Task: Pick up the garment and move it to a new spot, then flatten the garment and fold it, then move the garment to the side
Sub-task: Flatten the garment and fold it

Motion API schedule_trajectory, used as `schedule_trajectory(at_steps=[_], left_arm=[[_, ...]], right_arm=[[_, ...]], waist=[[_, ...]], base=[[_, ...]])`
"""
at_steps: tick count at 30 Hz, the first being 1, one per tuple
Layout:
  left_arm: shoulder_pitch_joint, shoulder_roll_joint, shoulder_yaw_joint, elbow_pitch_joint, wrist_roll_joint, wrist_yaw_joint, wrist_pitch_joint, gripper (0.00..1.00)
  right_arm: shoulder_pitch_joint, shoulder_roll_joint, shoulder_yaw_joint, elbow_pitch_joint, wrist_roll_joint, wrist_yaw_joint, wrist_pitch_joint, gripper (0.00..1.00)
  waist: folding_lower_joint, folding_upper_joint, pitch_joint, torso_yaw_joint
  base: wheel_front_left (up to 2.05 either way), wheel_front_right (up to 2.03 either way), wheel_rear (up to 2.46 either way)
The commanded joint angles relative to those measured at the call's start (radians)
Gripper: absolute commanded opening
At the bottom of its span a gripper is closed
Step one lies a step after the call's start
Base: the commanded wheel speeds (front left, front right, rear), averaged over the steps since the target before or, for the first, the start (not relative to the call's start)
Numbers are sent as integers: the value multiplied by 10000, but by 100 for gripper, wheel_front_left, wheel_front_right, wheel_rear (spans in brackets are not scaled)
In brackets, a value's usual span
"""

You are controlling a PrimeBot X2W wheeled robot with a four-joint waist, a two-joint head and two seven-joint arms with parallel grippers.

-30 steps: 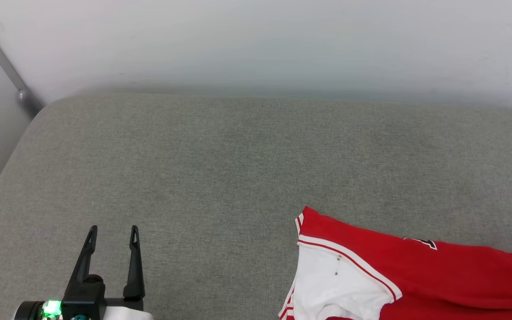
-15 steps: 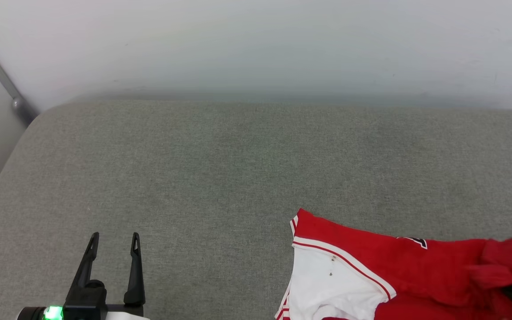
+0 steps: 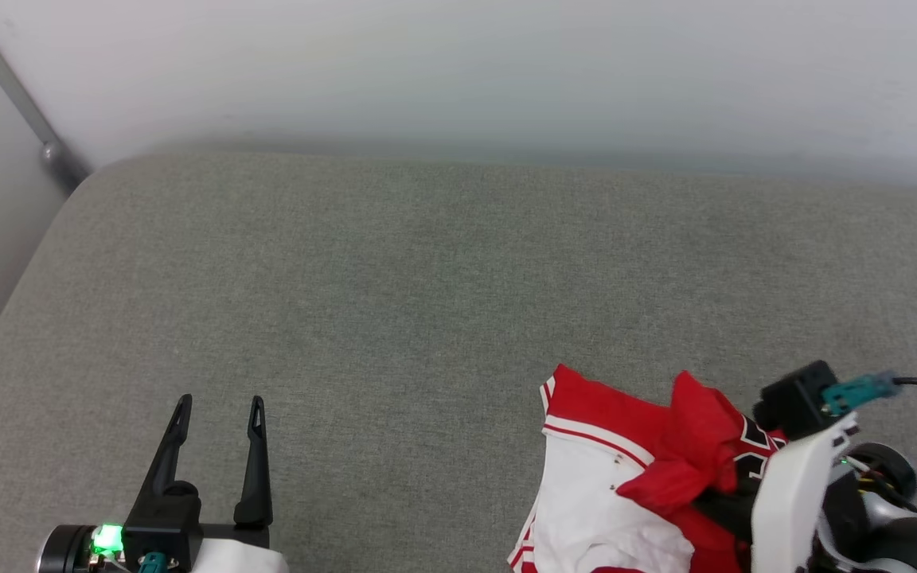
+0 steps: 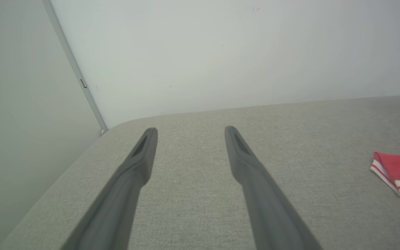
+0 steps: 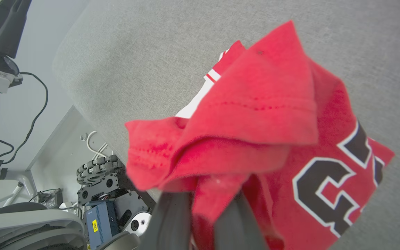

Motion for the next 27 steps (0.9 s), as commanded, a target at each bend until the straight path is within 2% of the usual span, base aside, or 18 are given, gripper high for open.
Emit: schedule_trajectory(at_steps=[1, 10, 12, 20, 21, 22, 23, 27], left_arm=[[-196, -17, -10, 14, 72, -47, -24, 100], [-675, -167, -113, 85, 68, -75, -24, 100], [-783, -196, -109, 100, 45, -93, -24, 100], [-762, -261, -75, 186, 25, -114, -24, 100], [-700, -265, -61, 200, 32, -112, -24, 100], [-620, -262, -39, 214, 39, -115, -24, 100], [-562, -252, -10, 226, 48, -109, -24, 100], [-379, -232, 95, 200, 72, -73, -24, 100]], right_arm=[[-409, 145, 441, 236, -90, -4, -2, 0], [-2325, 508, 2572, 2737, -627, -4, -498, 0], [-2539, 658, 2905, 3479, -660, -4, -682, 0], [-2968, 769, 3982, 5180, -735, -6, -1553, 0], [-3041, 643, 4149, 5174, -870, -6, -1739, 15], [-3020, 583, 4263, 5081, -816, -6, -1954, 83], [-2953, 562, 4284, 4936, -714, -6, -2197, 100], [-2628, 58, 4083, 4162, -1118, -6, -3229, 100]], waist=[[0, -1, 132, 96], [0, -1, 664, 390], [0, -1, 759, 449], [0, -1, 738, 515], [0, -1, 674, 501], [0, -1, 606, 478], [0, -1, 527, 435], [0, -1, 198, 189]], base=[[0, 0, 0], [0, 0, 0], [0, 0, 0], [0, 0, 0], [0, 0, 0], [0, 0, 0], [0, 0, 0], [0, 0, 0]])
